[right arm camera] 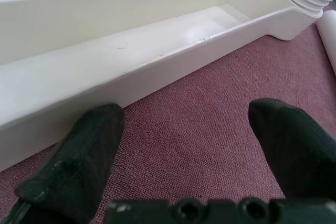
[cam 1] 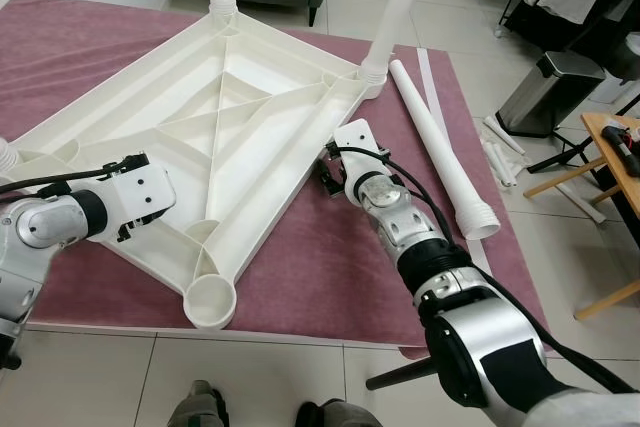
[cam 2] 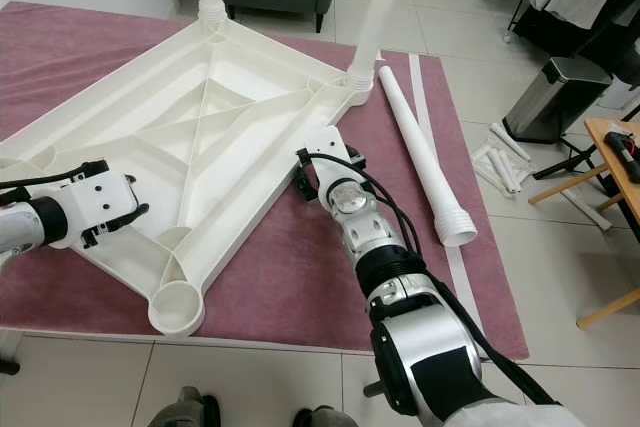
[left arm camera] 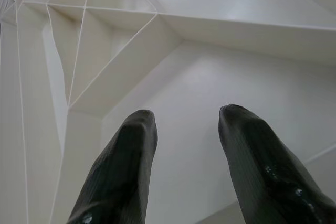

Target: Building children table

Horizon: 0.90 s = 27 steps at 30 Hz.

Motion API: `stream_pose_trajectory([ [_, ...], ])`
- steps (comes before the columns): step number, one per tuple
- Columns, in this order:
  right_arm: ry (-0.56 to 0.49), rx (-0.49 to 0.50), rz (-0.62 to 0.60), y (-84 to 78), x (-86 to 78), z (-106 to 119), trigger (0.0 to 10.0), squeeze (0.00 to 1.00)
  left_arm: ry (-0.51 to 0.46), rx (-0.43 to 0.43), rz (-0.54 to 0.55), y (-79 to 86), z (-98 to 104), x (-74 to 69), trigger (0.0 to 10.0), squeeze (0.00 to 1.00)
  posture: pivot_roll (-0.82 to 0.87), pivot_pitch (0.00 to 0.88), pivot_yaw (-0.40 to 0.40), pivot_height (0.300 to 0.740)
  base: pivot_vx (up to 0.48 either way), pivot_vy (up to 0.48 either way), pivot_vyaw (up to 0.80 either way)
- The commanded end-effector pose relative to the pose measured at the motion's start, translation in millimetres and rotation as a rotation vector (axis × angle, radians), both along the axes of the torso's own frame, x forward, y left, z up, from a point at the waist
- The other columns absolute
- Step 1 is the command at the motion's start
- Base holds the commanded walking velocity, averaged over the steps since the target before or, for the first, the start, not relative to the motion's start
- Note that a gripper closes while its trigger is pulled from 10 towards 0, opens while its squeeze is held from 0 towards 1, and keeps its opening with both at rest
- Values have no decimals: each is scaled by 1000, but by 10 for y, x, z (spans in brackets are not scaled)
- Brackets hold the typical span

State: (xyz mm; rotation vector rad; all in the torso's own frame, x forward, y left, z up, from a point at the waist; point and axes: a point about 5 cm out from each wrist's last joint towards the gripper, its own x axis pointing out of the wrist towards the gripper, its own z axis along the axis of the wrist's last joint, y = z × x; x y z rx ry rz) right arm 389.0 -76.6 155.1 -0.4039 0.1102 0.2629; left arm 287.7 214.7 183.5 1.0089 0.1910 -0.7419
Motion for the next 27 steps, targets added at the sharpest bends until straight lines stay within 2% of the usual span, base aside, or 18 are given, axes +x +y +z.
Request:
stream_pose_trajectory([
  [1,-24,8,66,196,18,87,10000,0,218,-21,-101,-167,-347,-131,10000,0,285,134,-110,740,0,0,0],
  [2,-35,11,75,244,40,143,10000,0,194,-59,-86,-229,-349,-94,10000,0,290,135,-115,740,0,0,0],
  [3,-35,11,75,244,40,143,10000,0,194,-59,-86,-229,-349,-94,10000,0,290,135,-115,740,0,0,0],
  [5,-64,10,86,317,84,264,10000,0,125,-141,-59,-373,-312,14,10000,0,294,135,-115,740,0,0,0],
  [6,-64,10,86,317,84,264,10000,0,125,-141,-59,-373,-312,14,10000,0,294,135,-115,740,0,0,0],
  [8,-78,30,86,346,113,351,10000,0,109,-194,-65,-509,-290,64,10000,0,297,133,-112,740,0,0,0],
  [9,-78,30,86,346,113,351,10000,0,109,-194,-65,-509,-290,64,10000,0,297,133,-112,740,0,0,0],
  [12,-101,74,84,370,152,484,10000,0,121,-266,-113,-778,-277,46,10000,0,296,132,-106,740,0,0,0],
  [16,-109,82,79,363,163,513,10000,0,115,-279,-119,-844,-264,54,10000,0,294,130,-103,740,0,0,0],
  [18,-140,125,64,311,184,572,10000,0,102,-343,-133,-939,-170,81,10000,0,289,127,-92,740,0,0,0],
  [21,-152,142,56,289,191,590,10000,0,101,-370,-136,-959,-132,87,10000,0,287,127,-90,740,0,0,0],
  [22,-172,162,37,245,202,609,10000,0,87,-406,-138,-989,-79,104,10000,0,284,126,-86,740,0,0,0],
  [24,-172,162,37,245,202,609,10000,0,87,-406,-138,-989,-79,104,10000,0,284,126,-86,740,0,0,0],
  [27,-215,164,-26,71,220,590,10000,0,-7,-474,-76,-1011,80,249,10000,0,281,116,-84,740,0,0,0],
])
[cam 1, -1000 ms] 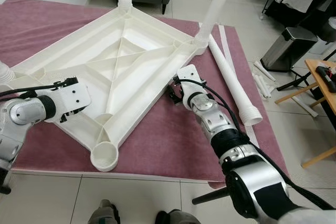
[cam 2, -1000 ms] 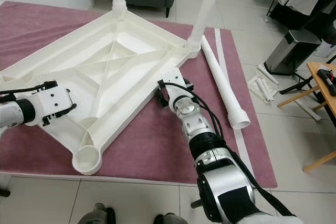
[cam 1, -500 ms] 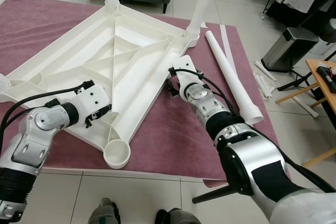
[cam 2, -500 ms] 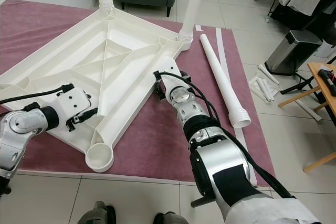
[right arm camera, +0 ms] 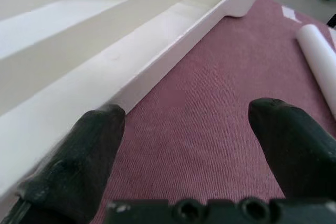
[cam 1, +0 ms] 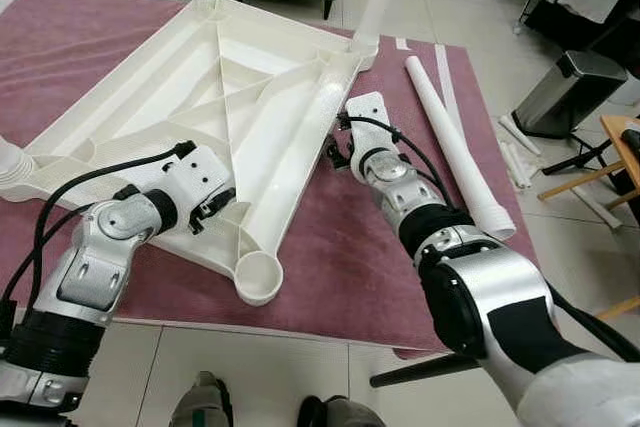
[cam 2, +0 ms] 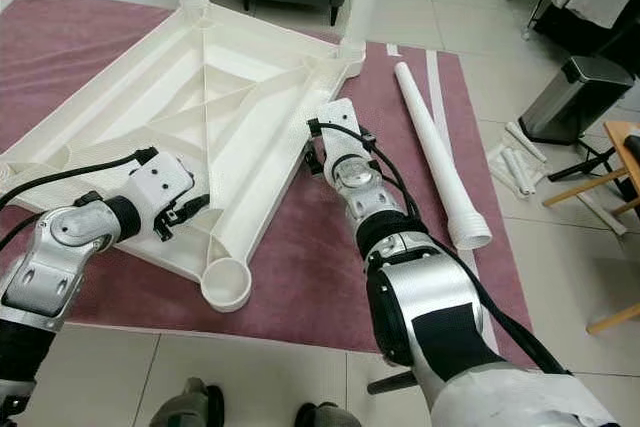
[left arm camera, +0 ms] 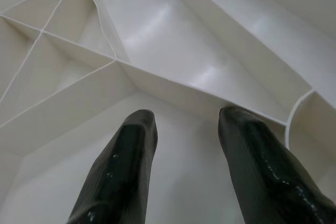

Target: Building children table

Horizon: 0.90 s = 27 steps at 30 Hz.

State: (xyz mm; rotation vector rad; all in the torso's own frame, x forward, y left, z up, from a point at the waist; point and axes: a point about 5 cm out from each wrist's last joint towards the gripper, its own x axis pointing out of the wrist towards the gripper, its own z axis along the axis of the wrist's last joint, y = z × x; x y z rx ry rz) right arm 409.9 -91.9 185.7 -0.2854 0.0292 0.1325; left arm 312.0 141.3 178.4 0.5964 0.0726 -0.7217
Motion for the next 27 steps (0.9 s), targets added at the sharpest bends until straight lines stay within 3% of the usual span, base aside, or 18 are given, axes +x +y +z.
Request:
stream_pose_trajectory([
  [1,-143,14,76,177,10,267,10000,0,-84,-53,-73,-237,177,49,10000,0,281,116,-84,740,0,0,0],
  [5,-167,-10,67,84,-2,227,10000,0,-136,-11,-10,-70,258,104,10000,0,274,111,-82,740,0,0,0],
  [8,-222,9,75,-117,-99,83,10000,0,-181,52,-8,251,415,5,10000,0,261,101,-81,740,0,0,0],
  [11,-234,23,79,-177,-146,28,10000,0,-183,64,-22,316,457,-44,10000,0,254,96,-81,740,0,0,0],
  [12,-248,38,84,-253,-228,-44,10000,0,-171,66,-48,364,491,-107,10000,0,248,91,-79,740,0,0,0],
  [13,-251,66,83,-385,-421,-168,10000,0,-139,79,-122,391,522,-234,10000,0,236,84,-77,740,0,0,0],
  [18,-252,109,49,-521,-714,-278,10000,0,-9,117,-315,324,433,-460,10000,0,209,68,-66,740,0,0,0],
  [20,-252,109,49,-521,-714,-278,10000,0,-9,117,-315,324,433,-460,10000,0,209,68,-66,740,0,0,0],
  [23,-257,119,51,-489,-952,-358,10000,0,100,197,-455,325,285,-547,10000,0,187,55,-59,740,0,0,0],
  [24,-257,119,51,-489,-952,-358,10000,0,100,197,-455,325,285,-547,10000,0,187,55,-59,740,0,0,0],
  [25,-270,115,63,-464,-1061,-362,10000,0,148,244,-538,294,208,-544,10000,0,176,49,-56,740,0,0,0],
  [27,-274,118,63,-461,-1081,-351,10000,0,168,258,-574,267,177,-532,10000,0,170,46,-54,740,0,0,0],
])
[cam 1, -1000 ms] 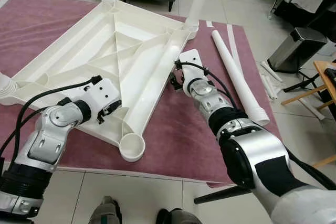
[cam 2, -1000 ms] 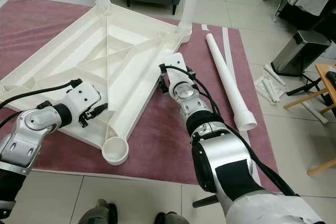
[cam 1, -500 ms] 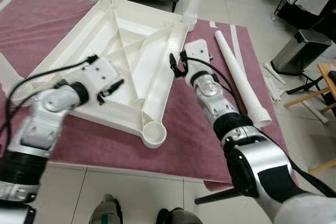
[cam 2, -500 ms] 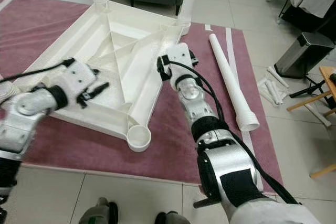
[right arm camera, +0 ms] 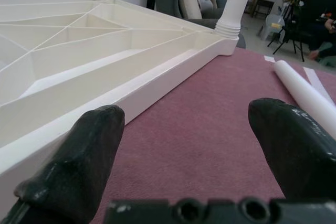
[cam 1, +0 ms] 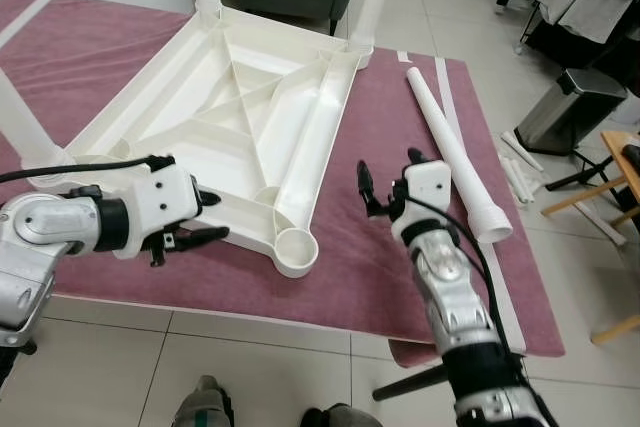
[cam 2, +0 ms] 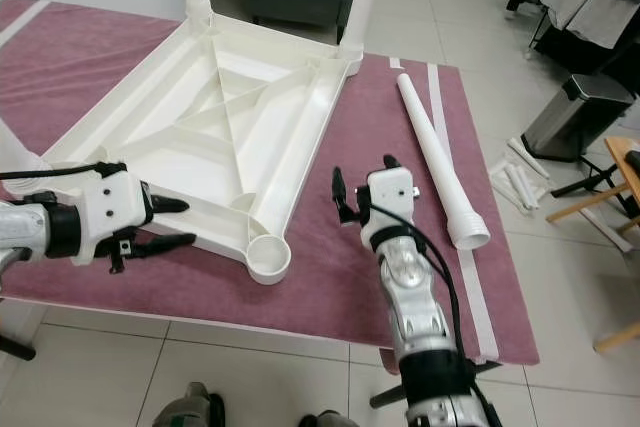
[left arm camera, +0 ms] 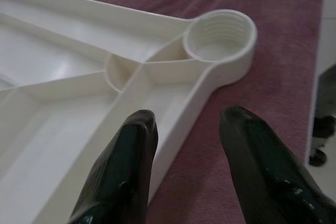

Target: Building children table

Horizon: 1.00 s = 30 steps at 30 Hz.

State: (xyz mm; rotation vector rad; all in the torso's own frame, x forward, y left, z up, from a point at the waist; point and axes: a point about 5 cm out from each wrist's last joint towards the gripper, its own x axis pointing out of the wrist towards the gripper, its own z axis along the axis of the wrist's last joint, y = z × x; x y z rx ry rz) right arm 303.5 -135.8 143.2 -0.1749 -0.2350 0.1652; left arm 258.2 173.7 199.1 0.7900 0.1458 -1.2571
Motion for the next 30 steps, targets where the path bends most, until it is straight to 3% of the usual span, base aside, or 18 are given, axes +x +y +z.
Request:
stream_pose_trajectory([
  [1,-25,-7,-8,-22,-18,74,10000,0,21,30,-71,-56,-30,6,10000,0,170,46,-54,740,0,0,0],
  [6,-31,-2,-8,-20,-16,95,10000,0,26,61,-124,-145,-109,101,10000,0,160,47,-46,740,0,0,0],
  [7,-33,-4,-8,-19,-17,118,10000,0,13,68,-125,-209,-142,203,10000,0,153,45,-41,740,0,0,0],
  [8,-33,-4,-8,-19,-17,118,10000,0,13,68,-125,-209,-142,203,10000,0,153,45,-41,740,0,0,0],
  [9,-38,-3,-9,-15,-19,148,10000,0,-4,66,-118,-275,-158,316,10000,1000,146,45,-36,740,0,0,0],
  [10,-39,-4,-13,-20,-44,187,10000,0,-12,82,-109,-306,-177,405,10000,1000,135,40,-28,740,0,0,0],
  [14,-38,-5,-17,-27,-64,211,10000,0,-14,92,-98,-313,-188,457,10000,1000,128,38,-22,740,0,0,0],
  [15,-33,-6,-24,-43,-95,230,10000,0,3,115,-106,-296,-215,469,10000,0,123,35,-16,740,0,0,0],
  [19,-23,-9,-53,-90,-154,252,10000,0,90,145,-128,-283,-331,470,9686,0,107,33,-4,740,0,0,0],
  [25,-19,-10,-62,-99,-178,264,10000,0,118,141,-150,-290,-359,480,9608,0,107,33,-4,740,0,0,0],
  [26,-18,-11,-69,-109,-187,268,10000,0,131,127,-169,-291,-342,476,10000,0,95,33,6,740,0,0,0],
  [30,-7,-13,-89,-145,-217,254,10000,0,171,62,-231,-257,-215,429,10000,0,91,33,13,740,0,0,0],
])
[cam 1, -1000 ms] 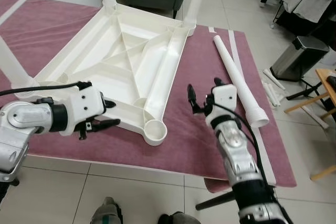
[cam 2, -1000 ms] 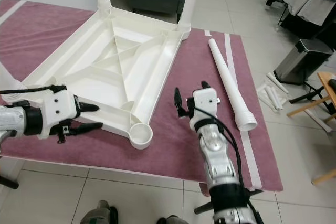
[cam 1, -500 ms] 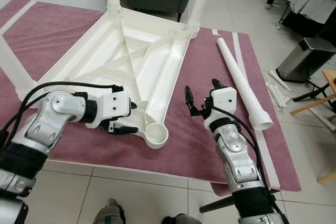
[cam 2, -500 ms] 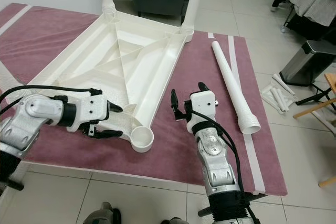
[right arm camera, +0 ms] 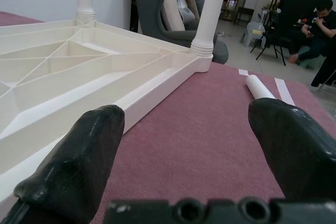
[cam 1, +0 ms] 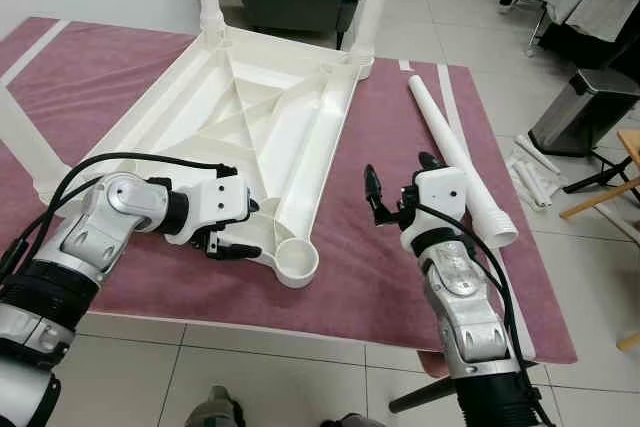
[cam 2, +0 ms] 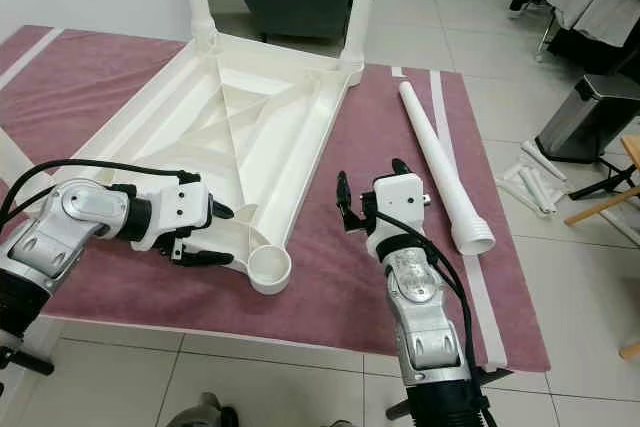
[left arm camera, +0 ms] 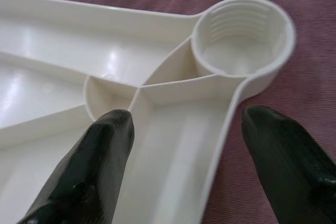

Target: Building children table

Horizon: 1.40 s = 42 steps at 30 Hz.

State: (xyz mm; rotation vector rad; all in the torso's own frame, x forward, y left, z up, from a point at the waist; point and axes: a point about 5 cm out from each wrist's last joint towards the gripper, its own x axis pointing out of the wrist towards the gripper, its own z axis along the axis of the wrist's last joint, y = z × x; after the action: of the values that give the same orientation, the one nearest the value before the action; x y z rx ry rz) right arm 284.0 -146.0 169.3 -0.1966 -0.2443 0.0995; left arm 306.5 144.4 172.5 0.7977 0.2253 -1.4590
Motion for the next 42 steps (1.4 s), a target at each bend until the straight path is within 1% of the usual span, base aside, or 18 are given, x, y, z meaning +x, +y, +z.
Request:
stream_pose_trajectory([
  [1,13,0,-29,-51,-31,-13,10000,0,70,-34,-83,50,106,-76,10000,0,90,34,16,740,0,0,0],
  [3,21,1,-34,-55,-41,-23,10000,0,85,-61,-98,65,157,-106,10000,0,90,32,16,740,0,0,0],
  [7,25,1,-35,-53,-43,-25,10000,0,89,-62,-102,70,154,-115,10000,0,91,33,15,740,0,0,0],
  [9,34,2,-33,-40,-41,-30,10000,0,77,-21,-95,54,40,-109,10000,0,98,32,11,740,0,0,0],
  [11,39,2,-29,-22,-33,-23,10000,0,54,5,-80,-4,-66,-70,10000,0,99,33,8,740,0,0,0],
  [12,39,2,-29,-22,-33,-23,10000,0,54,5,-80,-4,-66,-70,10000,0,99,33,8,740,0,0,0],
  [13,40,2,-25,-10,-27,-12,10000,0,36,13,-69,-58,-118,-29,10000,0,96,33,7,740,0,0,0],
  [16,38,3,-23,-4,-22,-4,10000,0,32,21,-60,-108,-168,11,10000,0,95,33,7,740,0,0,0],
  [17,38,3,-23,-4,-22,-4,10000,0,32,21,-60,-108,-168,11,10000,0,95,33,7,740,0,0,0],
  [19,39,2,-24,-4,-26,5,10000,0,30,46,-42,-121,-230,55,9608,0,86,32,10,740,0,0,0],
  [21,39,2,-24,-4,-26,5,10000,0,30,46,-42,-121,-230,55,9608,0,86,32,10,740,0,0,0],
  [22,39,2,-25,-5,-27,9,10000,0,29,53,-30,-121,-249,73,7020,0,86,32,10,740,0,0,0],
  [23,39,2,-27,-8,-31,13,10000,0,30,61,-25,-113,-261,84,7020,0,86,32,10,740,0,0,0],
  [24,39,2,-32,-17,-38,15,10000,0,31,64,-19,-91,-261,94,0,0,81,28,14,740,0,0,0],
  [29,40,2,-38,-28,-44,14,10000,0,19,77,-10,-48,-268,113,0,0,86,26,13,740,0,0,0],
  [30,40,3,-35,-15,-35,20,10000,0,-5,87,0,-45,-293,135,0,0,88,25,11,740,0,0,0],
  [32,39,4,-33,-8,-31,24,10000,0,-13,88,3,-48,-301,145,0,0,88,25,11,740,0,0,0],
  [42,42,2,-26,-4,-12,29,10000,0,-1,-19,65,-143,-225,232,0,0,91,17,3,740,0,0,0],
])
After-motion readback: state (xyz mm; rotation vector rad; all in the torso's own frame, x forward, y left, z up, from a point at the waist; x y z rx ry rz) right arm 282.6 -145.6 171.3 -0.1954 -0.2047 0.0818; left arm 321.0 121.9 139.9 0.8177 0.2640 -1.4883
